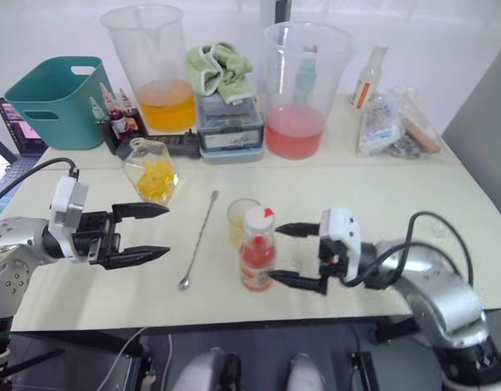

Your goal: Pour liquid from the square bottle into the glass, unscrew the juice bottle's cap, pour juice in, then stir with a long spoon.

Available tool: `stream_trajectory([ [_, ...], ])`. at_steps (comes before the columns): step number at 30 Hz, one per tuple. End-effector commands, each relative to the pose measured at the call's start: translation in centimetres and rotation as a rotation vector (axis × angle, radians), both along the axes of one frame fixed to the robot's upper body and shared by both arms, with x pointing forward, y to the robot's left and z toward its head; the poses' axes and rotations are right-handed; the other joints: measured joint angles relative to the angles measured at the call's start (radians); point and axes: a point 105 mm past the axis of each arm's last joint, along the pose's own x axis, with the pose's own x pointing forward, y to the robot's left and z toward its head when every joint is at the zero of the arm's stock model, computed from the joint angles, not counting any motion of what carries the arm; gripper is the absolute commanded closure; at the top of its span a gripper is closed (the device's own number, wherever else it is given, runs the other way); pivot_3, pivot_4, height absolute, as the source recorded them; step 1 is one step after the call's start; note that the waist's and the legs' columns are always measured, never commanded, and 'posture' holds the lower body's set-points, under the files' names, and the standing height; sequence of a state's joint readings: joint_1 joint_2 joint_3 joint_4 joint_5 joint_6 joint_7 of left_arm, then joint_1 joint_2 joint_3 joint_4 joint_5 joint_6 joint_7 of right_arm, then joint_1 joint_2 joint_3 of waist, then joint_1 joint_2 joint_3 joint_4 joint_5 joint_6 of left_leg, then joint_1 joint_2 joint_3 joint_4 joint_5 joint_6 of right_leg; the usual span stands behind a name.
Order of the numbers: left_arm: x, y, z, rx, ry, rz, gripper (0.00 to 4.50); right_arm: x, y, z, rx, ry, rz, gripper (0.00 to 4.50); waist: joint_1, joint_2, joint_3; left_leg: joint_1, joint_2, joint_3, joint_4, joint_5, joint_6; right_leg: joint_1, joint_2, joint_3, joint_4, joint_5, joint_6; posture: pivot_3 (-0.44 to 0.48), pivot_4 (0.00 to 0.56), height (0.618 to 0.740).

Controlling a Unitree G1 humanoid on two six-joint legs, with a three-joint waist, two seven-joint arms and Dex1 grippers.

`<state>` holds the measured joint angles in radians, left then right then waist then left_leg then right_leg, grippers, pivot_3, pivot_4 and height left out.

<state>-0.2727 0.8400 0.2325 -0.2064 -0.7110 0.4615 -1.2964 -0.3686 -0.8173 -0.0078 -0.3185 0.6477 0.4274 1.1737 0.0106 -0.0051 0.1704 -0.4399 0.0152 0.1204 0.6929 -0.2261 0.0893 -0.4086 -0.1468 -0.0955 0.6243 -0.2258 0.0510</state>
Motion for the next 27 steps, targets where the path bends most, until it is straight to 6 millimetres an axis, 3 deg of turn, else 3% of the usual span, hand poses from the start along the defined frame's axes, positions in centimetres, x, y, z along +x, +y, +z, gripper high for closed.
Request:
stream_trajectory([
  [1,-0.4,-0.1,1.6,-0.004,-0.064,0.005,0.0,-0.1,0.0,1.2,-0.012,0.017,0.166,0.02,0.0,0.0,0.0,0.0,0.0,0.0,0.0,0.0,0.0,0.0,0.0,0.0,0.0,0.0,0.0,0.0,0.15,0.739],
  [8,-2.0,0.2,1.8,0.004,-0.058,0.038,0.0,1.3,1.5,2.0,-0.021,0.055,0.358,0.02,-0.003,0.0,0.0,0.0,0.0,0.0,0.0,-0.001,0.001,0.0,-0.001,0.0,0.001,0.0,0.0,0.0,0.15,0.739],
  [21,-4.1,0.6,1.6,0.037,-0.015,0.097,0.0,0.7,3.4,2.3,0.024,0.133,0.53,0.02,-0.005,0.0,0.0,0.0,-0.001,-0.001,0.0,-0.004,-0.006,-0.001,-0.001,-0.001,0.002,0.0,0.0,0.0,0.15,0.739],
  [27,-3.6,0.1,2.4,0.014,-0.045,0.098,0.0,0.5,3.9,1.6,0.047,0.153,0.548,1.88,-0.001,0.0,0.0,0.0,-0.001,-0.001,0.0,-0.004,-0.007,-0.001,-0.001,-0.001,0.002,0.0,0.0,0.0,0.15,0.739],
])
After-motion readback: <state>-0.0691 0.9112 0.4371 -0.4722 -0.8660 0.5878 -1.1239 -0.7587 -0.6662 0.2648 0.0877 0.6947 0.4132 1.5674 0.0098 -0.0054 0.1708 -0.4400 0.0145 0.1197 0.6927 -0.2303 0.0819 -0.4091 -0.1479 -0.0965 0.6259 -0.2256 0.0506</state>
